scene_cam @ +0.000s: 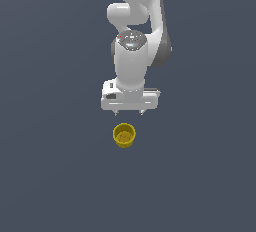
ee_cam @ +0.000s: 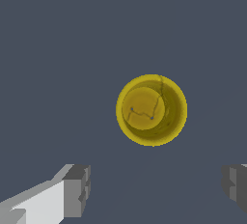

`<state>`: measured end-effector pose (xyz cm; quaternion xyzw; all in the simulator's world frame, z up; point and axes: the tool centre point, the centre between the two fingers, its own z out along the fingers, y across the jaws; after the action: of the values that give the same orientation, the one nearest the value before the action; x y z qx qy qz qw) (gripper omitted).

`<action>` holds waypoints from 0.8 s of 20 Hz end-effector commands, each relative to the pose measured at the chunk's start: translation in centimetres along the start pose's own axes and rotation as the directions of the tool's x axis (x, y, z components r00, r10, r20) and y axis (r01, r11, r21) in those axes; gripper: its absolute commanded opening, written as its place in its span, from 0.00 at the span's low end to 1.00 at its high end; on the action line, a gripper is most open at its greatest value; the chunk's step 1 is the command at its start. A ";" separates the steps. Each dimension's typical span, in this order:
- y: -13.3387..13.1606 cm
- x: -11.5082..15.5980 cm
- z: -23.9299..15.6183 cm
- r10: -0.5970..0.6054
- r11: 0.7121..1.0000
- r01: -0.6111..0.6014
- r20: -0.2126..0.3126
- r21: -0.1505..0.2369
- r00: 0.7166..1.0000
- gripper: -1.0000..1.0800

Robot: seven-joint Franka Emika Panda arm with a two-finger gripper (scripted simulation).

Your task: Pick up the object and move it to a goal position.

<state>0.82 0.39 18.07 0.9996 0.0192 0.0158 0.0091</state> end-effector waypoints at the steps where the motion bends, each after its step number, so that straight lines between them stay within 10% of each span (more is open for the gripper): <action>1: 0.0 0.0 0.0 0.000 1.000 0.000 0.000 0.000 1.000 0.62; 16: -1.1 0.0 0.1 0.037 0.999 -0.037 0.018 0.016 0.999 0.62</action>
<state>0.66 1.50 17.98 0.9999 0.0065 0.0085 0.0018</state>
